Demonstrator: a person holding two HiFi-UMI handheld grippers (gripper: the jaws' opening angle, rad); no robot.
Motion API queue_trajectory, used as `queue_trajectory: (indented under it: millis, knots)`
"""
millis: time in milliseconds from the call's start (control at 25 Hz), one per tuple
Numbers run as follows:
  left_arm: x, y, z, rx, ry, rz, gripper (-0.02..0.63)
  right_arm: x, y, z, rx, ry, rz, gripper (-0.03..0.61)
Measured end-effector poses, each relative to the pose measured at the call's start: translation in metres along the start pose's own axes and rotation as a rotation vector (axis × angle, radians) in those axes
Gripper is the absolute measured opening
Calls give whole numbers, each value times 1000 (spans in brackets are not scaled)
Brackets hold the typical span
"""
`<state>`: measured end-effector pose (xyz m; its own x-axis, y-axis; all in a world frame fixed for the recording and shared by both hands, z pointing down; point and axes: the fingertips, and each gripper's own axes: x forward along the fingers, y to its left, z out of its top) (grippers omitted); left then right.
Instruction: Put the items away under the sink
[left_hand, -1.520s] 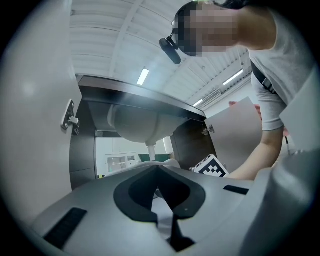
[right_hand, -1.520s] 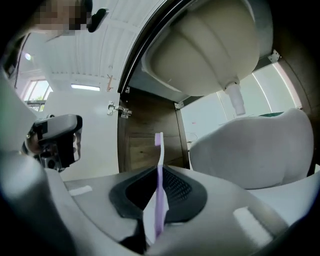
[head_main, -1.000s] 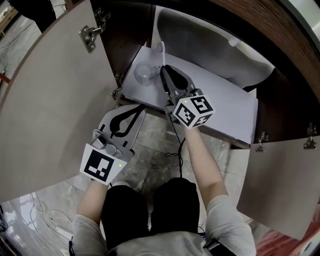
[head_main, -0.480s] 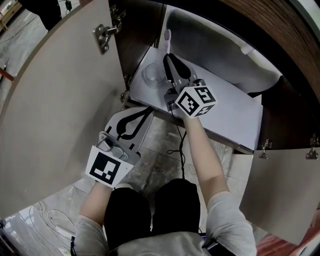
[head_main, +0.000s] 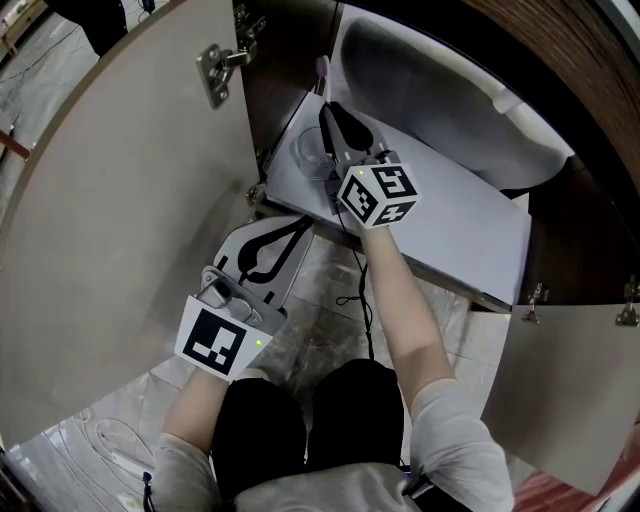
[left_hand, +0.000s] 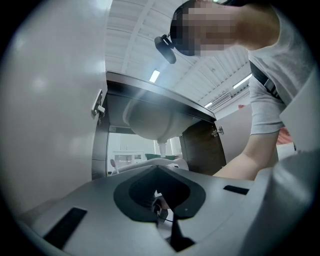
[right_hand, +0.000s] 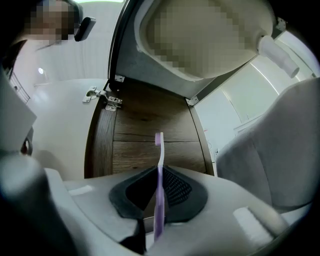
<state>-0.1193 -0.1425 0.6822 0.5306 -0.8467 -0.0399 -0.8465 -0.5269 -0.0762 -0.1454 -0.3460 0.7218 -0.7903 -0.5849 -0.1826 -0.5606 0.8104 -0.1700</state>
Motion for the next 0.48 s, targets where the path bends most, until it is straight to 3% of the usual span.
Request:
queue_trajectory:
  millis: [480]
  knots:
    - [-2, 5, 0, -21, -10, 17, 6, 5, 5, -8, -122, 38, -2, 44]
